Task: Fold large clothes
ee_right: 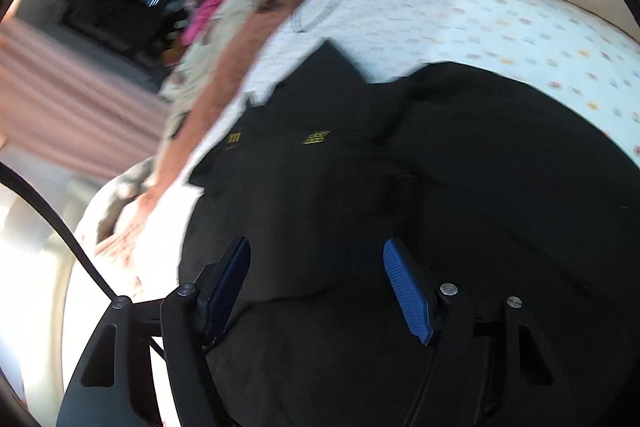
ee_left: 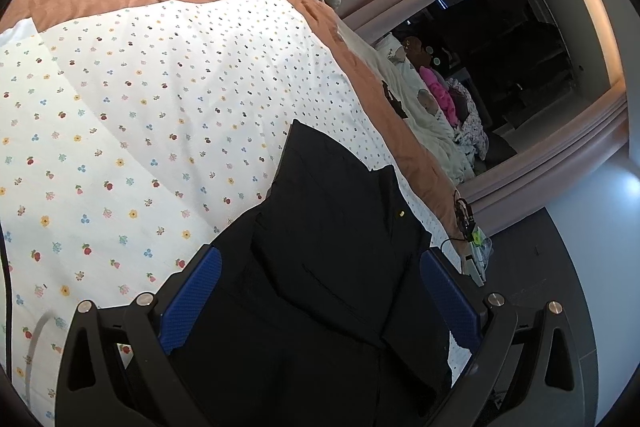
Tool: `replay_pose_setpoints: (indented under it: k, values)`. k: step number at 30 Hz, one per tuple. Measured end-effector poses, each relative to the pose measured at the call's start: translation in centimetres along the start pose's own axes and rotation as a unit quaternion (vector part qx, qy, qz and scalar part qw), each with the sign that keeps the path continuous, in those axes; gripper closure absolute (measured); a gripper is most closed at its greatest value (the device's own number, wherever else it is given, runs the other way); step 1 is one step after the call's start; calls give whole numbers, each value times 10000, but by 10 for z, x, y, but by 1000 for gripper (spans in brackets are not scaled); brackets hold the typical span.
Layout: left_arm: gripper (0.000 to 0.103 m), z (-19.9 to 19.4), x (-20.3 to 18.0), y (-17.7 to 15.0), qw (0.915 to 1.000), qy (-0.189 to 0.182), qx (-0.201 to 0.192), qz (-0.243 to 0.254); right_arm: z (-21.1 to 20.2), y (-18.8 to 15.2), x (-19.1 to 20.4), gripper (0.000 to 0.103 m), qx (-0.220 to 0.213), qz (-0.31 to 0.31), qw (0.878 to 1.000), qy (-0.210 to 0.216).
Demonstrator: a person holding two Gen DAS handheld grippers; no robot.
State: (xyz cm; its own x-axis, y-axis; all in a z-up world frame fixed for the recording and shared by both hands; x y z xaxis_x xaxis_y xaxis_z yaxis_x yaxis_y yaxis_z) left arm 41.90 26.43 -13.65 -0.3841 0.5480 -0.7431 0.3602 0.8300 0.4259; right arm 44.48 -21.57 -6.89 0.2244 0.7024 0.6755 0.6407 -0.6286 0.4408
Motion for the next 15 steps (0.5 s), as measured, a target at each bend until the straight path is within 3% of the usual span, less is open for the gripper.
replay_pose_setpoints:
  k: [2,7,9,10,11,13,15]
  values:
    - [1,1,-1,-1,10000,19,8,22,2,-1,-11,35,86,161,9997,-184]
    - [1,4,-5,-6,9999,56,61,120,23,-17,-12,35,579,294,9977,-196]
    - [1,4,-4,-5,9999,57,65,122,29,-18,-10,36,574,265,9978,-198]
    - [1,3,-3,-5,9999,58,51,108,30,-14,-7,54,537,183,9981,-219]
    - [1,3,-3,-4,9999,61,40,96,33,-13,-4,86,562,97,9982,-189]
    - [1,1,-1,-2,10000,50,9,42,42,-16,1,89,738,66,9972,-37]
    - [1,-1,3,0,10000,22,-16,-30,33,-12,13,93,548,-80,9985,51]
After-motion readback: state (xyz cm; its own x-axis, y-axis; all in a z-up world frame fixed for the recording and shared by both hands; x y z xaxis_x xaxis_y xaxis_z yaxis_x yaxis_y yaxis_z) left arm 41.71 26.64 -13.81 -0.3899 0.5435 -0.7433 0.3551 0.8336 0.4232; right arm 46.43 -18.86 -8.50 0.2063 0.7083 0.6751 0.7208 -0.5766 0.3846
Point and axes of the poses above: each gripper's, at about its wrist camera, not at the fingertips, and z roughly the way its jaws point, x to its left, y to its top, the point moved 6 cm from there along z, roughly the way its jaws point, and after that the axes turned 1 degree about -z, right-handed, at the moved point
